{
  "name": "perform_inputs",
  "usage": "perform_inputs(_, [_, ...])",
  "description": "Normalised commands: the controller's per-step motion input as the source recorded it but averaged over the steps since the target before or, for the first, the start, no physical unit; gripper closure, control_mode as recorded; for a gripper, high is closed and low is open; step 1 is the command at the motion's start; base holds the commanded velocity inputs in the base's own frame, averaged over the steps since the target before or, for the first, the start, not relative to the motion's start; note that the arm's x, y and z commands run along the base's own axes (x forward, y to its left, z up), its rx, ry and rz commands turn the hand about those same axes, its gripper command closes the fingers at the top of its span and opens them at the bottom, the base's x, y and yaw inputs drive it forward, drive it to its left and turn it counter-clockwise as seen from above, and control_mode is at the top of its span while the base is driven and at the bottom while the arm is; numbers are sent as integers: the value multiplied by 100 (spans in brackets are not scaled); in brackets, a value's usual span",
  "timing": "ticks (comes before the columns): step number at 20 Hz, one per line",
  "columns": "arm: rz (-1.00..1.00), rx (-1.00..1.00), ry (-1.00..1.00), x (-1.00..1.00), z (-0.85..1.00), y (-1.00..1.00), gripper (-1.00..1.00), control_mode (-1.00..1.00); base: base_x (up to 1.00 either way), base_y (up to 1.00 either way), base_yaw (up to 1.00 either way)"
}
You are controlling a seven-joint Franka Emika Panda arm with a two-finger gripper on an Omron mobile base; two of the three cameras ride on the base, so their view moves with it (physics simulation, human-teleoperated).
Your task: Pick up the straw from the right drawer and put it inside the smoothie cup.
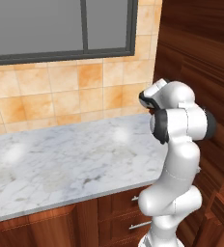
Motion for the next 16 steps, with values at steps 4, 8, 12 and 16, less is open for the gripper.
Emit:
perform_inputs(4, [0,0,-1,-6,2,0,100,-100,0,0,0])
perform_inputs(8, [0,0,-2,5,0,0,100,-100,0,0,0])
perform_inputs(12, [0,0,0,22,0,0,100,-100,0,0,0])
perform_inputs(16, [0,0,0,12,-5,-1,100,-100,0,0,0])
